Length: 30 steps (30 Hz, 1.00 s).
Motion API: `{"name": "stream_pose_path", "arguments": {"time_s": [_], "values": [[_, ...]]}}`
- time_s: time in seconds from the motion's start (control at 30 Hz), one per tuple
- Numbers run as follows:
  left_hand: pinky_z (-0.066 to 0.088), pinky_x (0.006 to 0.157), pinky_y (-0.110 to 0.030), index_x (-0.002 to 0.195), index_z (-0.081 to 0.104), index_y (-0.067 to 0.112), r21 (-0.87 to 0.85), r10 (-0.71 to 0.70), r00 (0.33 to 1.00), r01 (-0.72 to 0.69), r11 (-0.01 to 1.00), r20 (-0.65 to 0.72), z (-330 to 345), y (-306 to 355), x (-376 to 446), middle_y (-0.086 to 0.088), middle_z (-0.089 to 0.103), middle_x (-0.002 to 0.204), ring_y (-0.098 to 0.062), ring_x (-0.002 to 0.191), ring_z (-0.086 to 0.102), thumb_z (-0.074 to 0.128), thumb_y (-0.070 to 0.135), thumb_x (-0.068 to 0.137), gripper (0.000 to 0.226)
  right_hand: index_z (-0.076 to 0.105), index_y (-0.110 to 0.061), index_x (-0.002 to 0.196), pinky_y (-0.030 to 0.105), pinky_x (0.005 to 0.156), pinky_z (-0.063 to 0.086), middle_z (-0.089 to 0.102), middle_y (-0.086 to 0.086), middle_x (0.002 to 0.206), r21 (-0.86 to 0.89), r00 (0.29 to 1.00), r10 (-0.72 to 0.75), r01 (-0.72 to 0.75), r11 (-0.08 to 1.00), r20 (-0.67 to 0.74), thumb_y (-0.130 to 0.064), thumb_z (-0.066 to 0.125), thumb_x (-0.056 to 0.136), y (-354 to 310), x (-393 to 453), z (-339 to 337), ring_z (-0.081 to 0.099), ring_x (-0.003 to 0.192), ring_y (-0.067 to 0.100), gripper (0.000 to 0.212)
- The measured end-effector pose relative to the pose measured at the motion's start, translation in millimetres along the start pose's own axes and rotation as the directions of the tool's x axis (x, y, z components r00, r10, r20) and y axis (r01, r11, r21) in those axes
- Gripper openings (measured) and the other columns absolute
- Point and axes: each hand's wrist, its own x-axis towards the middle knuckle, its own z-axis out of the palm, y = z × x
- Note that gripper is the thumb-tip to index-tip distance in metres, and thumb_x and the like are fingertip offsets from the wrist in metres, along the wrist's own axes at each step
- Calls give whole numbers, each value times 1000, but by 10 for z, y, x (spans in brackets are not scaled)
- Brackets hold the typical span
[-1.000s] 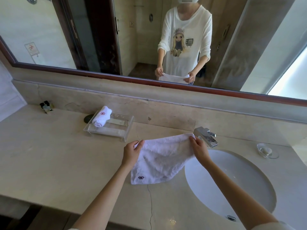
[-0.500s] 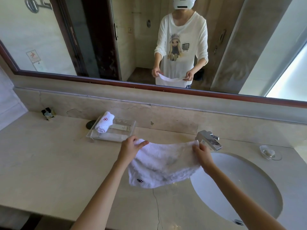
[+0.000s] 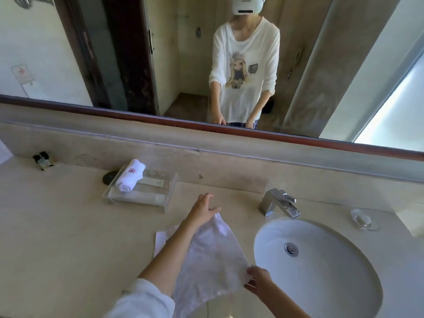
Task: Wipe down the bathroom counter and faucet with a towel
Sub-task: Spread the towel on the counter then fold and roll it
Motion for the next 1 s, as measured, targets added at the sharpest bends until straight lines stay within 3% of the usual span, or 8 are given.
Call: {"name": "stream_pose_path", "arguments": {"time_s": [0.13,0.27,0.37,0.47,0.67,0.83,0.93,1.0], "values": [[32,104,-29,135,40,6,41,-102,973,95,995,205,596,-412,-260,-14,40,139,-27,130,40,56,22,92,48,60,1,95,34,62,52,60,16,80,-435,982,-23,-62,898,-188,-8,46,88,63,402,-139,61,74,31,18],[37,104,-36,136,38,7,189,-260,957,234,954,126,658,-986,-460,-15,40,139,-30,130,39,45,16,94,44,57,-10,80,25,73,42,60,11,91,-864,966,-257,109,491,-24,-13,42,86,-258,598,-11,54,83,26,16],[38,100,-38,133,38,4,257,-396,909,416,872,-127,535,-1240,-541,-17,40,134,-32,125,41,46,14,92,43,59,-12,92,24,74,40,57,6,94,-863,945,-299,261,433,135,-11,47,82,-551,658,241,55,90,25,15],[39,98,-40,128,42,-2,126,-574,729,653,747,-372,417,-1361,-575,-20,43,131,-35,122,43,52,20,90,45,60,-9,113,23,74,40,62,11,110,-838,908,-333,380,392,256,-8,53,83,-778,793,531,58,104,27,31],[36,103,-41,129,38,-4,-106,-834,448,859,502,-321,424,-1573,-583,-20,45,134,-35,126,43,57,43,88,65,38,0,132,34,96,38,48,23,129,-846,853,-374,471,249,364,-13,63,85,-991,1116,1060,46,120,35,56],[40,97,-36,120,54,5,-184,-850,460,840,510,-257,390,-1561,-485,-14,58,125,-33,118,54,56,35,89,43,31,-19,142,39,103,30,36,4,142,-839,704,-457,473,-270,544,-22,56,85,-980,1181,1413,33,130,25,62],[45,91,-36,114,58,11,-205,-824,503,805,557,-263,407,-1491,-465,-15,62,117,-34,111,57,53,23,87,31,41,-20,137,36,101,35,48,5,134,-635,546,-335,719,-282,768,-3,42,86,-842,1090,1807,43,124,25,54],[46,88,-37,115,54,7,-339,-791,530,716,610,-305,446,-1499,-425,-19,61,115,-36,107,57,49,14,88,28,51,-15,128,37,94,44,57,10,117,-570,511,-305,809,-147,804,3,38,85,-706,989,2076,54,109,27,49]]}}
